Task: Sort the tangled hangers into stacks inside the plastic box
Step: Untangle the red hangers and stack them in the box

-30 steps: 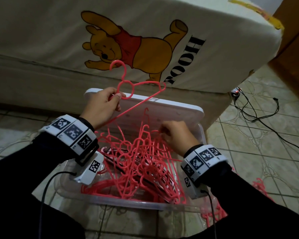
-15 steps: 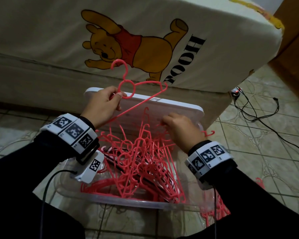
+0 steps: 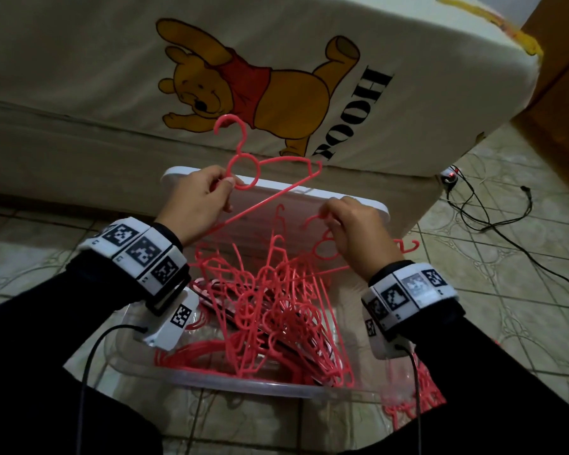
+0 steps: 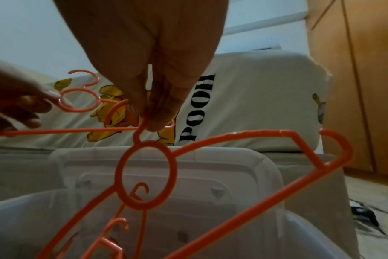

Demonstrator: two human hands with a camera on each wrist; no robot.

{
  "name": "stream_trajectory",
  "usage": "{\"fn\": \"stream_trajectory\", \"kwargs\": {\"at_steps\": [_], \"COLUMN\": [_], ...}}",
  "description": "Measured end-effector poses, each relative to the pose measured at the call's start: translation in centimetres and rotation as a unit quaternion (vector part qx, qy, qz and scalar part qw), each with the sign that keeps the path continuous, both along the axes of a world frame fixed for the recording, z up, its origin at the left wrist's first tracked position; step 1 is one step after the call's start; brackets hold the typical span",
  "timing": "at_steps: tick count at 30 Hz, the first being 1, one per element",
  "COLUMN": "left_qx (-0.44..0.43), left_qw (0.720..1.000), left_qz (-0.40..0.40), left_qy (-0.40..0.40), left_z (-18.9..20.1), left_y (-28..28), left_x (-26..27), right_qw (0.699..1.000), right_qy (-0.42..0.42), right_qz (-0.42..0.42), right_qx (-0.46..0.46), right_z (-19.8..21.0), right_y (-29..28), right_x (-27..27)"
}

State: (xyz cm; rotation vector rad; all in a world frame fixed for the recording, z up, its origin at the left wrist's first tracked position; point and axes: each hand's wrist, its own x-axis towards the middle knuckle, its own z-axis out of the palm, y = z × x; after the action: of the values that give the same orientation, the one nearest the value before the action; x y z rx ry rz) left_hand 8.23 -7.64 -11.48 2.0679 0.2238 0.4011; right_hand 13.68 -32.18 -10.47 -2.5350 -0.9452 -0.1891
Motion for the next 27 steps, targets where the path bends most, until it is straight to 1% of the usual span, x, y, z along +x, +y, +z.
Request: {"fn": "stream_trajectory", "kwargs": {"at_steps": [2,4,9,12,14,16,18,19,21,23,25,26,27], "left_qx": [-0.001,-0.001,-0.001,0.001,0.004,0.001,-0.006,-0.008,-0.011,-0.017,-0.024,-0.029,-0.033], "left_qw": [1.0,1.0,1.0,1.0,1.0,1.0,0.999,0.999,0.997,0.995,0.994,0.994,0.995], "left_qz": [0.003,0.0,-0.006,-0.015,-0.015,-0.003,0.015,0.026,0.046,0.062,0.073,0.074,0.071], "left_qy": [-0.007,-0.008,-0.004,-0.003,-0.001,-0.009,-0.027,-0.039,-0.061,-0.072,-0.073,-0.072,-0.068], "left_z": [0.1,0.2,0.3,0.3,0.3,0.4,0.6,0.7,1.0,1.1,1.1,1.0,0.9], "left_y": [-0.1,-0.2,-0.7,-0.7,-0.7,-0.6,-0.3,-0.2,0.2,0.4,0.5,0.5,0.4], "left_x": [0.0,0.0,0.0,0.0,0.0,0.0,0.1,0.2,0.2,0.3,0.4,0.5,0.5], "right_qw": [1.0,1.0,0.992,0.993,0.997,0.994,0.976,0.961,0.922,0.894,0.876,0.87,0.871], "right_qy": [0.004,0.005,0.025,0.038,0.061,0.082,0.125,0.161,0.224,0.256,0.287,0.304,0.315], "right_qz": [0.001,0.021,0.071,0.056,0.011,-0.056,-0.106,-0.118,-0.132,-0.133,-0.109,-0.087,-0.061], "right_qx": [0.009,0.0,-0.099,-0.1,-0.051,0.039,0.141,0.193,0.287,0.342,0.372,0.377,0.372], "right_z": [-0.1,-0.5,-2.5,-2.7,-2.3,-1.7,-1.1,-0.8,-0.2,0.2,0.5,0.6,0.7], "right_y": [0.0,0.2,1.6,1.7,1.2,0.6,0.2,0.0,-0.5,-0.8,-1.0,-1.0,-1.0], "right_x": [0.0,-0.4,-2.4,-2.3,-1.4,-0.4,0.3,0.6,0.9,0.9,0.6,0.5,0.3]}}
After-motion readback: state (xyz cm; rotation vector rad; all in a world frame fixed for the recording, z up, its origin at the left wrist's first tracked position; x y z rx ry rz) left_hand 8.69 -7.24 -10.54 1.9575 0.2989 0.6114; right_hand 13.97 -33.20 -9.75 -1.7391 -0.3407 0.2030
